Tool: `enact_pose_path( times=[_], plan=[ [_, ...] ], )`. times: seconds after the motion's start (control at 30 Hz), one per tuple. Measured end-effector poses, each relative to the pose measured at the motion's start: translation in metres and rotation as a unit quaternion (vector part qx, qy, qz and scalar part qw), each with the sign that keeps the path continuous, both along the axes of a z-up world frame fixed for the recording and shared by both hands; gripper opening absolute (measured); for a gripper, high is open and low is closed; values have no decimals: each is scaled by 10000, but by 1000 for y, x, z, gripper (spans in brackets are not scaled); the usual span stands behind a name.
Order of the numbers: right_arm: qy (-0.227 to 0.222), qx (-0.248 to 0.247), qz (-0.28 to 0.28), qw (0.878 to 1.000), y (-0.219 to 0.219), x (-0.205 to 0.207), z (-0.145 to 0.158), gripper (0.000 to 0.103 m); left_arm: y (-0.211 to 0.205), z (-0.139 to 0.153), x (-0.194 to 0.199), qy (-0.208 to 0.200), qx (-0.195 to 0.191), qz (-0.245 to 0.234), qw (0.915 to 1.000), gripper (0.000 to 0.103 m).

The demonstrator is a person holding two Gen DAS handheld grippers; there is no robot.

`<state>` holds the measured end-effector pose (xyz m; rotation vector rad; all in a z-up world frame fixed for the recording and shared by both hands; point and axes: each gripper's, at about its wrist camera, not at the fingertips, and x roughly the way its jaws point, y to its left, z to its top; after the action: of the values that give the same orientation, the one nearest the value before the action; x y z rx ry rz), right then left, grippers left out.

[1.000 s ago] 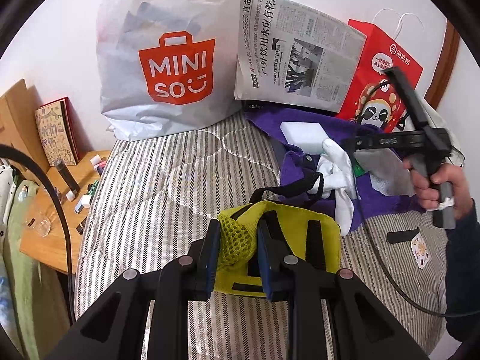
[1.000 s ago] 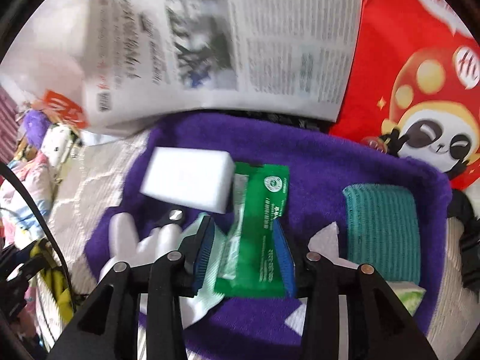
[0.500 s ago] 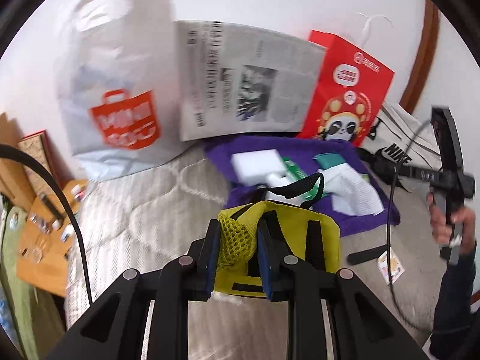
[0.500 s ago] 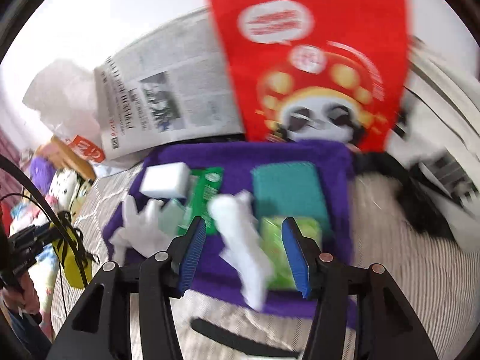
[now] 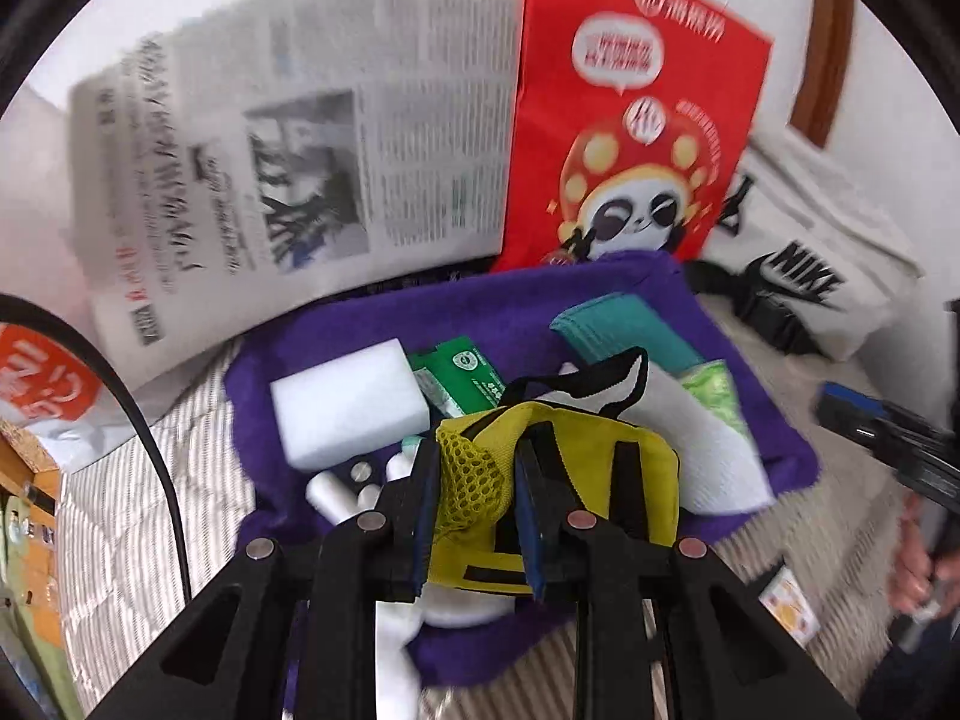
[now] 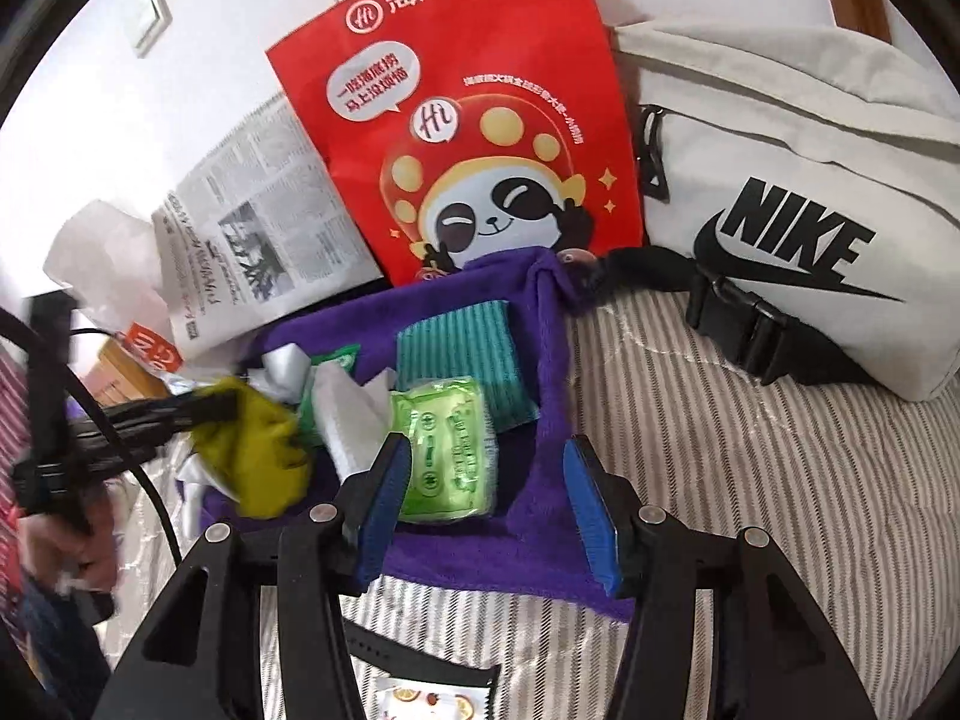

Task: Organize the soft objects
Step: 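Lower the yellow mesh bag onto the towel and open the left gripper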

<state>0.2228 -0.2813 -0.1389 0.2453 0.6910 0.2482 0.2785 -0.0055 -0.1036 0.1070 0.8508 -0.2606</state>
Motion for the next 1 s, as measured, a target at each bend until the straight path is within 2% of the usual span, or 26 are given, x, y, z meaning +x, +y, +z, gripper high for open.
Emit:
enact_pose_path(
  times=[0.13, 0.23, 0.33, 0.5, 0.53, 0.57, 0.63, 0.7, 0.87, 1.0],
  plan=[
    [-5, 215, 218, 9995, 0, -5, -1, 53, -12, -25, 16, 254, -134, 83, 9996, 23],
    [27, 180, 260, 9995, 4, -6, -2, 53, -24, -43, 13, 328, 224, 77, 9992, 23],
    [74, 96, 278, 9995, 7, -7, -4, 53, -24, -48, 10, 358, 235, 112, 9990, 24],
    [123, 120, 347, 9993, 8, -8, -7, 53, -25, -46, 9, 497, 205, 169, 9984, 28],
    [134, 151, 365, 9991, 7, -8, -7, 53, -24, -45, 7, 518, 195, 139, 9984, 35],
    [131, 201, 395, 9989, 7, -8, -7, 54, -26, -44, 4, 531, 184, 84, 9984, 47],
    [122, 295, 448, 9985, 6, -9, -6, 56, -27, -41, 2, 501, 263, 83, 9984, 59],
    [102, 279, 455, 9985, 7, -10, -5, 56, -29, -36, -4, 424, 375, 124, 9983, 60],
    [45, 114, 386, 9992, 8, -12, -4, 57, -29, -14, -16, 204, 304, 194, 9991, 60],
    [68, -1, 272, 9996, 4, -9, -5, 57, -38, 2, -54, -127, 367, -234, 9990, 60]
  ],
)
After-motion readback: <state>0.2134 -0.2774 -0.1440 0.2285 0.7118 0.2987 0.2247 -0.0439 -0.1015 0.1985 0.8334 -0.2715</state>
